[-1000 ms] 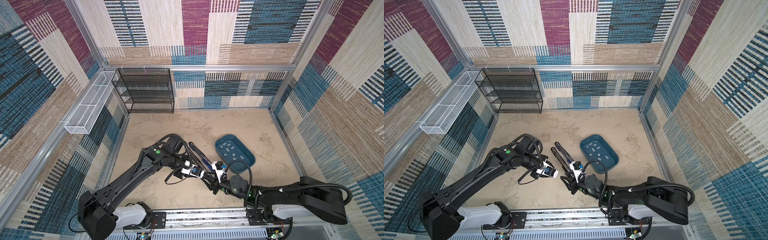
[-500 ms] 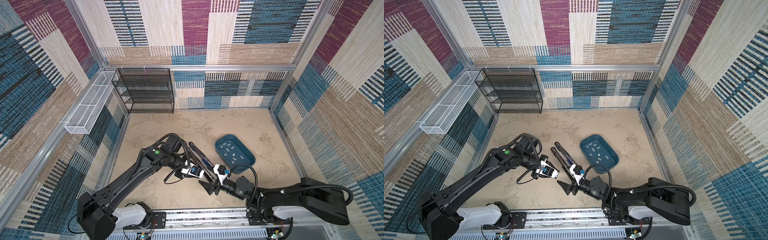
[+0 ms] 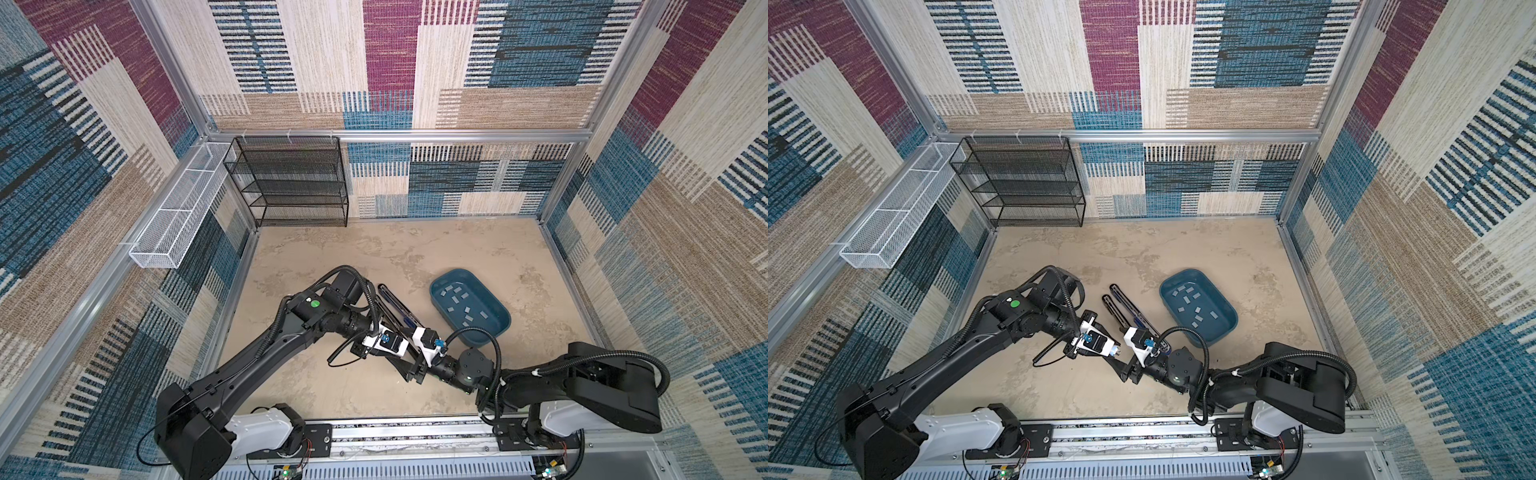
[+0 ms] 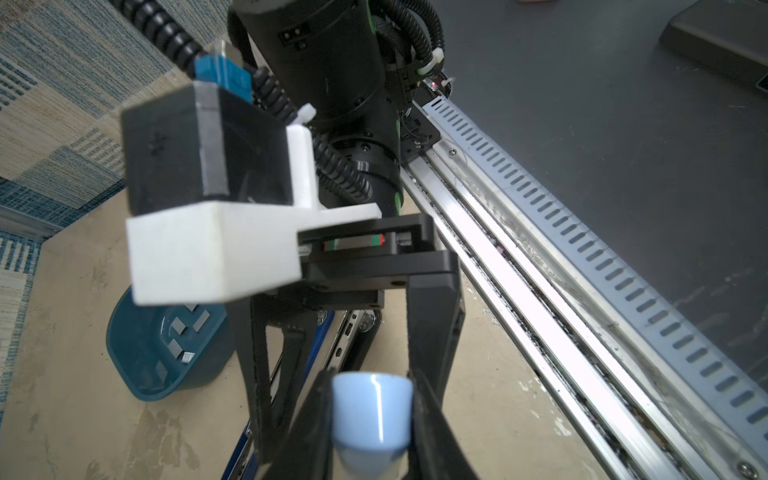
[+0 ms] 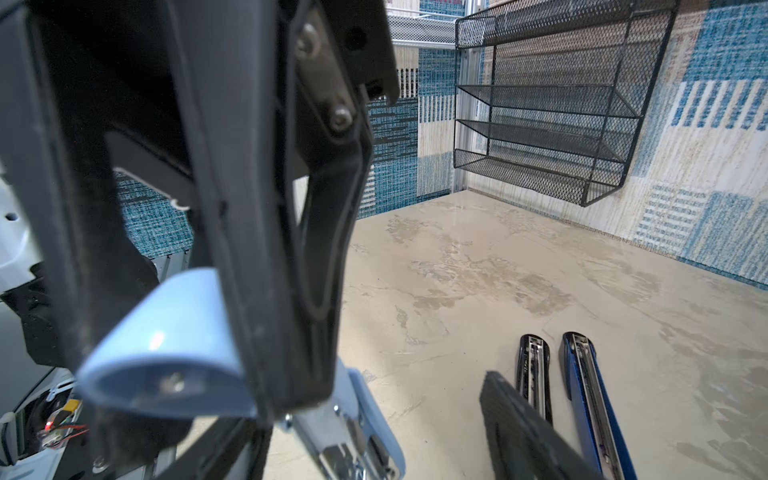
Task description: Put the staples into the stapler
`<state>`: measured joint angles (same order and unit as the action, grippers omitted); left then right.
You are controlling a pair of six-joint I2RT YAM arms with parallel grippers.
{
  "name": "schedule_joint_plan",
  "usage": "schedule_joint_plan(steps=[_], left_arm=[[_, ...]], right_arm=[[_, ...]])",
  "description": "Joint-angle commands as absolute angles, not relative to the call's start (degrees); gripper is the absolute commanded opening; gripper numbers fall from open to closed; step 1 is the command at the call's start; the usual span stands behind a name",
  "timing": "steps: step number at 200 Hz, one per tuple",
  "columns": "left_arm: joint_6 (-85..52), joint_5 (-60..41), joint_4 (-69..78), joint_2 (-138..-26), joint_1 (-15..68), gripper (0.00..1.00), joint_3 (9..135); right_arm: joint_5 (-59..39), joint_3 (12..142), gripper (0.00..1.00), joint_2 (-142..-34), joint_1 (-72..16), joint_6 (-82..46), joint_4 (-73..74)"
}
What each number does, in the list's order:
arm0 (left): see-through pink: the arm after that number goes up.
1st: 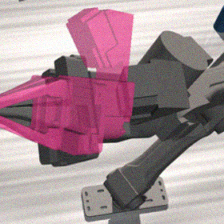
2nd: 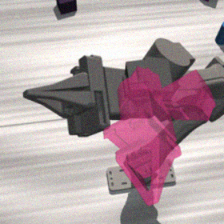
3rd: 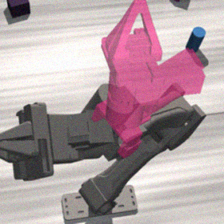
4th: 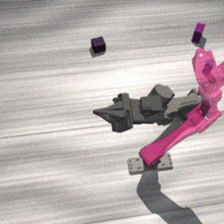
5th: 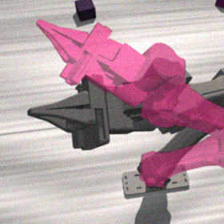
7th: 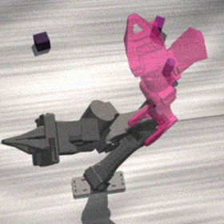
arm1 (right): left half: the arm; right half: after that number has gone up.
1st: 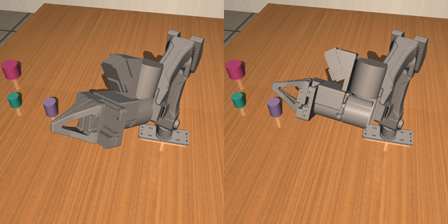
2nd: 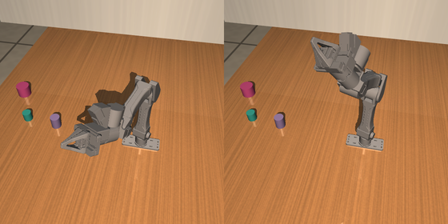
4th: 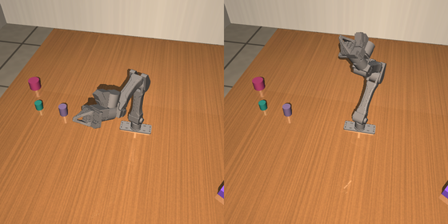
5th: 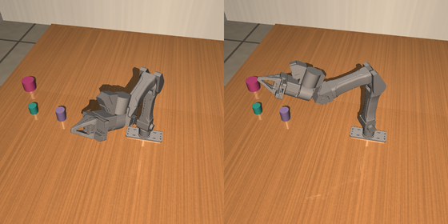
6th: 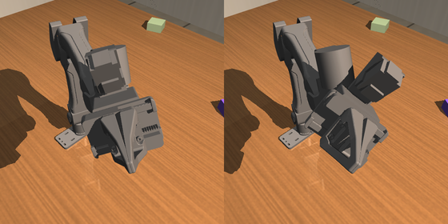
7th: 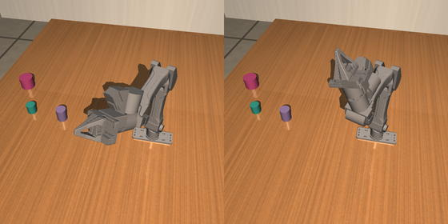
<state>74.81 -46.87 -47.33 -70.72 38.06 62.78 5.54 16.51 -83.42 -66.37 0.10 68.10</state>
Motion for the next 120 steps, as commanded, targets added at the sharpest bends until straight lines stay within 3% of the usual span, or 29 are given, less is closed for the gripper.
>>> schedule_joint_plan(steps=[1, 73, 109, 120], left_arm=[[73.4, -48.6, -46.4, -70.5, 38.0, 0.00, 63.1], [73.5, -48.1, -46.5, -70.2, 38.1, 0.00, 63.0], [72.9, -46.5, -45.2, -70.0, 38.1, 0.00, 62.5], [72.1, -45.5, -43.9, -69.7, 38.1, 0.16, 61.9]], right_arm=[[5.4, 17.6, 0.66, -84.8, -66.5, 0.9, 71.1], [3.7, 16.5, 0.27, -83.7, -66.5, -0.5, 70.8], [1.8, 16.5, 0.19, -82.2, -66.4, -2.2, 68.0], [1.8, 16.6, 0.18, -81.6, -66.5, -3.2, 66.6]])
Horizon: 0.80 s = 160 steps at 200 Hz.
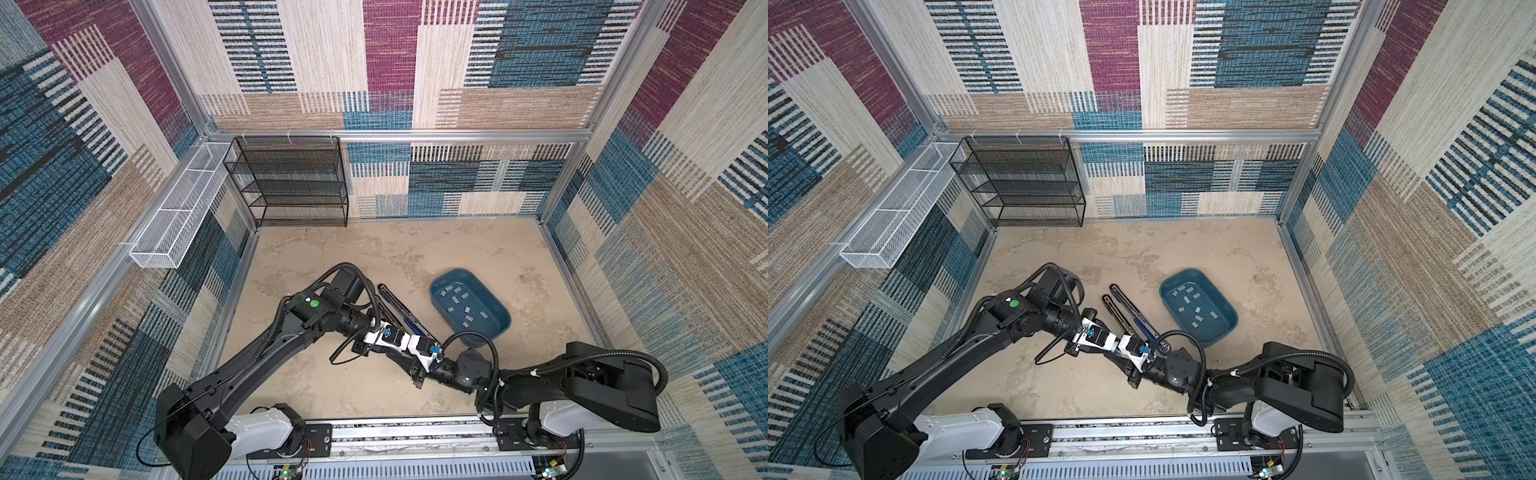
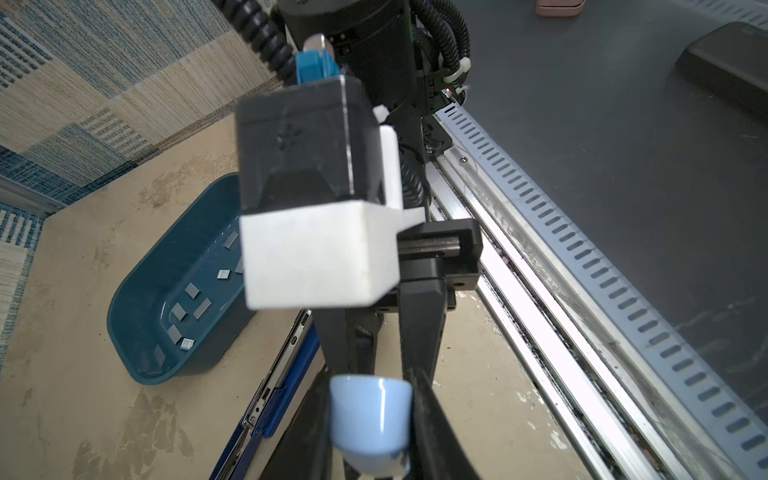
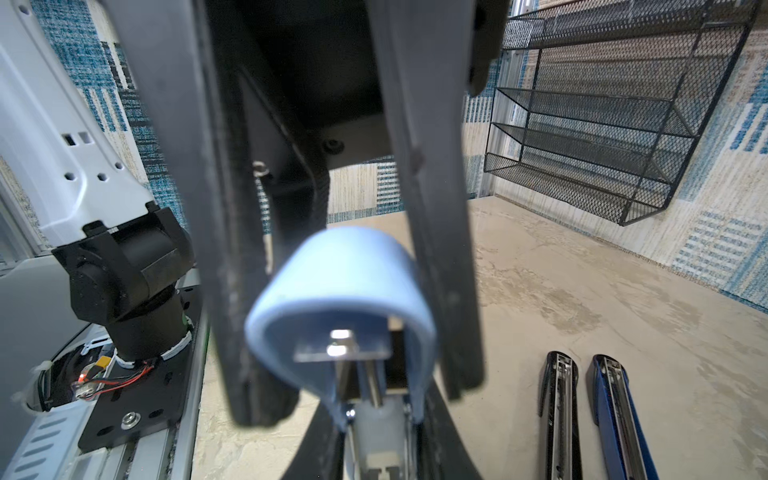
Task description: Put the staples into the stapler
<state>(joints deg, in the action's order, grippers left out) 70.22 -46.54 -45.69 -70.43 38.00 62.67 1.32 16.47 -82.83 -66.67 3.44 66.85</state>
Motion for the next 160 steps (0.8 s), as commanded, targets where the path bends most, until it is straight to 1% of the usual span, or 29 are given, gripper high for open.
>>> schedule_joint_plan(steps=[1, 6, 18, 32, 42, 51, 68, 119, 141, 160], left_arm=[[72.0, -45.4, -43.8, -69.6, 38.1, 0.17, 61.9], [71.5, -44.9, -43.0, -69.3, 38.1, 0.24, 61.4], [70.7, -43.4, -41.2, -68.5, 38.1, 0.34, 60.3], [69.3, -41.6, -38.7, -67.5, 38.1, 0.48, 58.7], [68.6, -40.8, -37.3, -66.9, 38.1, 0.54, 57.9], [68.5, -40.3, -36.9, -66.6, 38.0, 0.58, 57.6], [68.1, -39.2, -36.5, -66.4, 37.4, 0.60, 57.6], [66.4, -39.4, -31.7, -64.0, 31.7, 0.61, 55.5], [66.0, -36.8, -29.0, -63.0, 30.3, 0.60, 54.2], [65.8, -34.8, -26.7, -62.3, 30.1, 0.60, 52.8]], right_arm=[[1.8, 16.6, 0.18, -81.5, -66.5, -3.3, 66.4], [1.8, 16.6, 0.17, -81.2, -66.4, -3.7, 65.6], [2.7, 16.3, 0.17, -80.2, -66.4, -5.2, 63.7], [4.1, 15.9, 0.16, -78.8, -66.4, -7.0, 60.8], [4.8, 15.7, 0.16, -77.7, -66.4, -8.0, 58.6], [5.7, 15.5, 0.16, -76.6, -66.4, -9.0, 56.2], [7.3, 15.1, 0.16, -74.9, -66.4, -10.8, 51.6], [10.6, 15.7, 0.15, -73.4, -67.0, -15.5, 38.0], [12.8, 17.7, 0.16, -75.6, -68.3, -17.8, 33.4], [15.3, 21.2, 0.16, -79.8, -69.9, -20.1, 28.6]])
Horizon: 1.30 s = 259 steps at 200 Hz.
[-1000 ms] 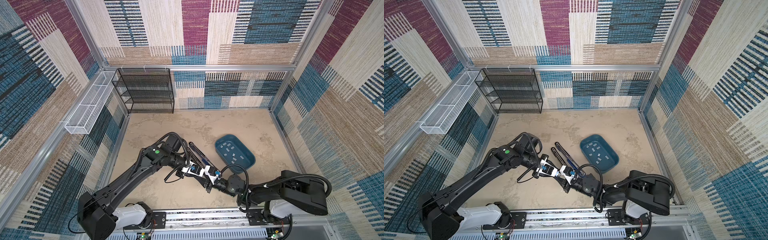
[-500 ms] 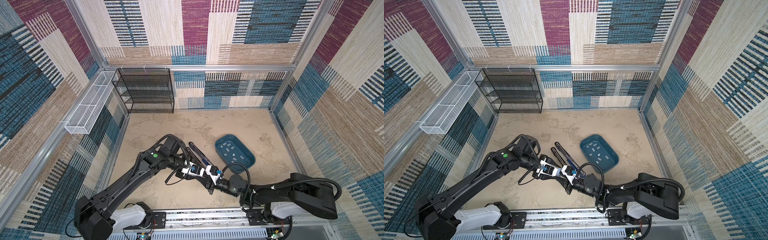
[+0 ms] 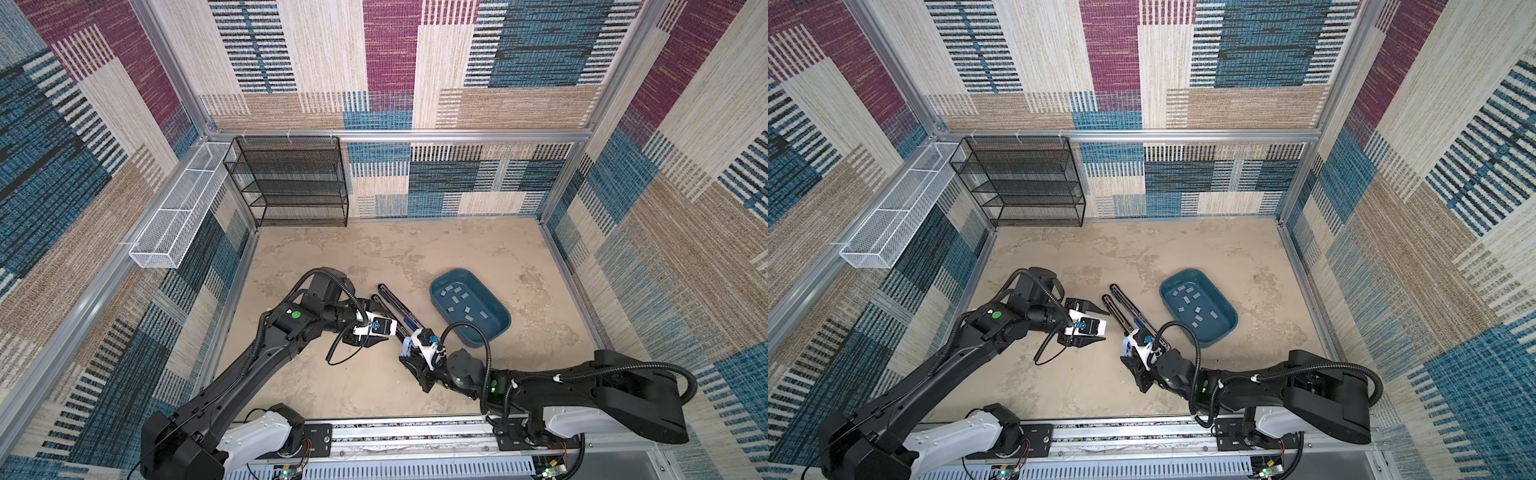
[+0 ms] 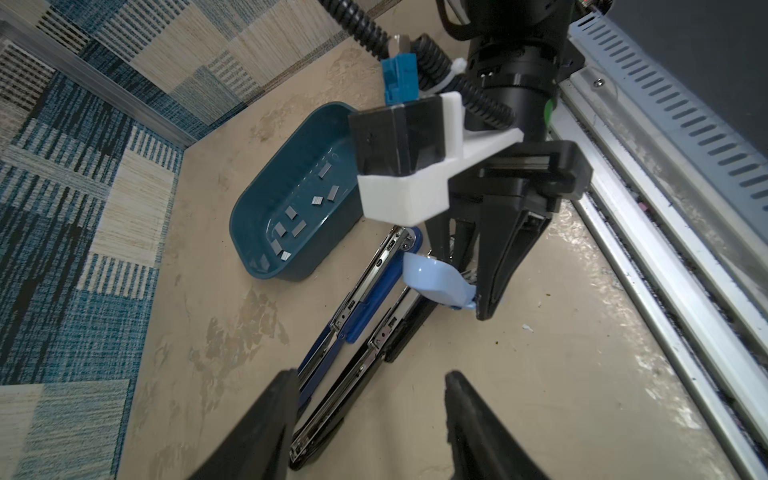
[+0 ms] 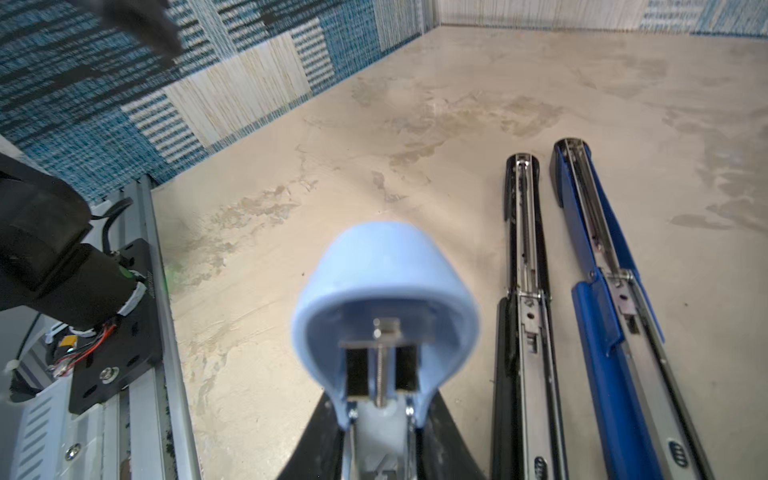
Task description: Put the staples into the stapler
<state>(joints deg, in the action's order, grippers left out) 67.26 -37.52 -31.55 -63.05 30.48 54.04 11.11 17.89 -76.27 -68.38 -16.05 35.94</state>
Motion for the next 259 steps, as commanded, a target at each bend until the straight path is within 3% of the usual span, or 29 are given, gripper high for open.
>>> schedule_joint_plan(steps=[1, 64, 144, 190, 216, 242, 259], left_arm=[[65.8, -34.8, -26.7, -62.2, 30.1, 0.61, 52.8], [66.2, -35.7, -26.9, -62.2, 30.1, 0.60, 52.7], [66.1, -37.3, -27.3, -62.4, 30.1, 0.60, 53.0], [64.7, -36.8, -26.6, -62.3, 30.1, 0.61, 53.2], [55.7, -33.7, -21.1, -61.8, 30.0, 0.61, 54.4], [42.3, -22.9, -10.5, -60.8, 30.0, 0.63, 56.3], [32.6, -13.4, -8.4, -61.7, 30.1, 0.65, 60.4]], right_arm=[[15.4, 21.4, 0.16, -80.0, -70.0, -20.2, 28.2], [18.7, 36.4, 0.20, -93.0, -72.5, -26.7, 5.1], [18.1, 44.5, 0.27, -101.4, -72.4, -27.0, 0.1], [19.8, 44.8, 0.51, -99.9, -72.5, -27.9, 0.2], [19.7, 42.8, 0.64, -95.5, -72.5, -27.9, 1.1], [19.2, 42.0, 0.71, -90.7, -72.5, -28.3, 0.6], [19.8, 41.5, 0.83, -87.0, -72.4, -30.1, -1.0]])
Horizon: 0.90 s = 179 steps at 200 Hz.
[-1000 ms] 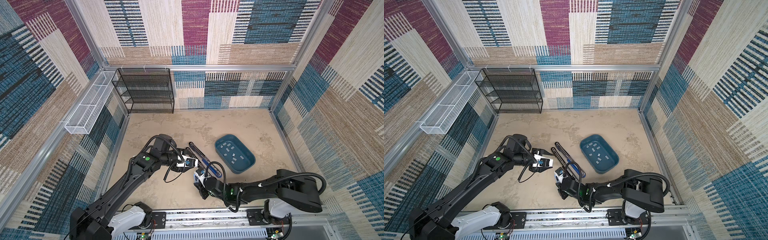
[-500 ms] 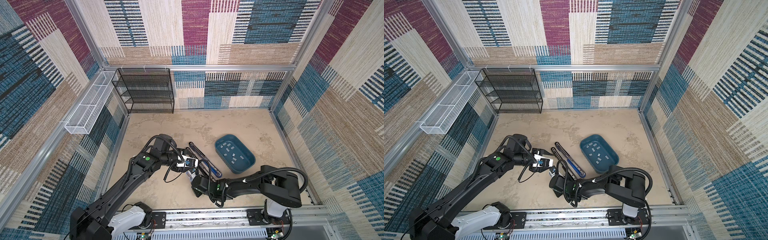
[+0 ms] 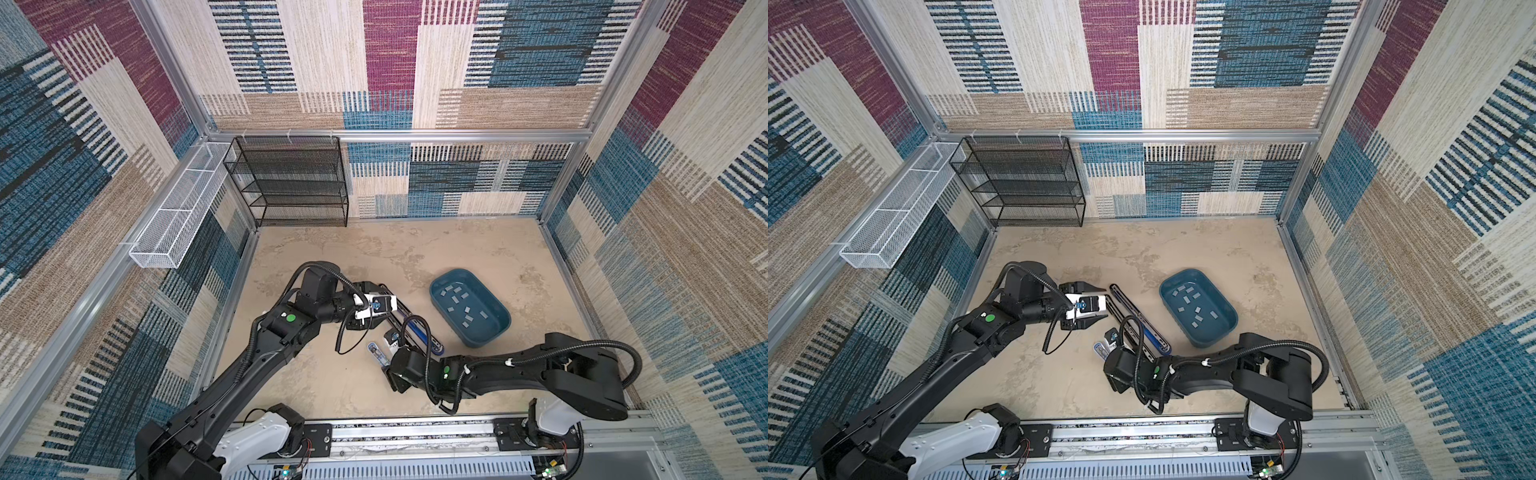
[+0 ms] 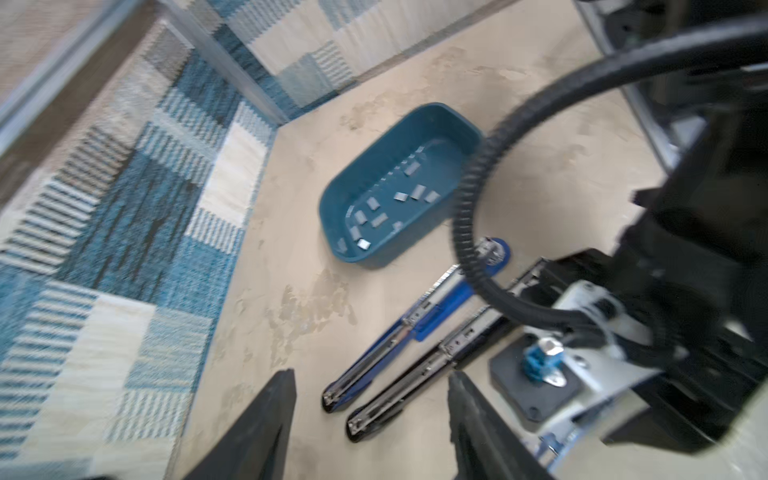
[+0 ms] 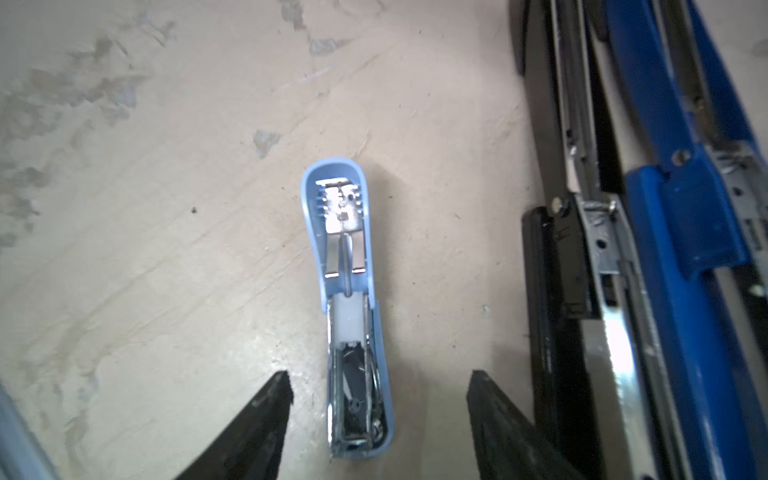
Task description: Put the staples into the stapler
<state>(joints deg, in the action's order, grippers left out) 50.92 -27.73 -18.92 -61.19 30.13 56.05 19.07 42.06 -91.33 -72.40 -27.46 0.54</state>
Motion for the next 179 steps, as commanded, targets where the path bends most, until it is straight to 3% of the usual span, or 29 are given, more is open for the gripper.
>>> schedule_joint_plan(steps=[1, 42, 53, 79, 118, 124, 130, 133, 179], left_arm=[[32.0, -12.9, -8.6, -61.8, 30.1, 0.65, 60.7], [8.8, 3.4, -17.7, -62.0, 30.1, 0.62, 65.6], [2.0, 6.1, -18.2, -59.8, 30.1, 0.63, 61.0], [-4.9, -1.7, -10.8, -51.5, 30.2, 0.62, 44.4], [-12.1, 2.7, -6.4, -39.8, 30.2, 0.63, 26.9], [-12.6, 3.6, -7.3, -38.9, 30.2, 0.67, 26.0], [-12.4, 4.7, -8.2, -38.3, 30.2, 0.94, 25.5], [-12.4, 5.3, -8.9, -38.2, 30.2, 0.98, 25.5], [-11.5, 13.5, -10.0, -48.1, 30.1, 0.99, 27.1]], right_arm=[[19.8, 41.5, 0.83, -87.0, -72.4, -30.1, -1.0], [22.6, 40.6, 1.00, -75.1, -72.4, -39.5, -7.9], [23.3, 41.2, 1.00, -71.5, -72.0, -42.7, -10.5], [17.3, 44.2, 1.00, -65.5, -69.6, -44.6, -13.8], [10.0, 51.6, 1.00, -62.0, -65.7, -40.6, -16.2], [10.4, 52.4, 1.00, -61.3, -65.0, -39.1, -16.7], [10.8, 52.3, 1.00, -60.4, -64.1, -38.3, -17.1], [10.6, 52.3, 1.00, -59.9, -63.6, -38.0, -17.2], [6.3, 49.8, 1.00, -50.9, -54.0, -33.3, -12.5]])
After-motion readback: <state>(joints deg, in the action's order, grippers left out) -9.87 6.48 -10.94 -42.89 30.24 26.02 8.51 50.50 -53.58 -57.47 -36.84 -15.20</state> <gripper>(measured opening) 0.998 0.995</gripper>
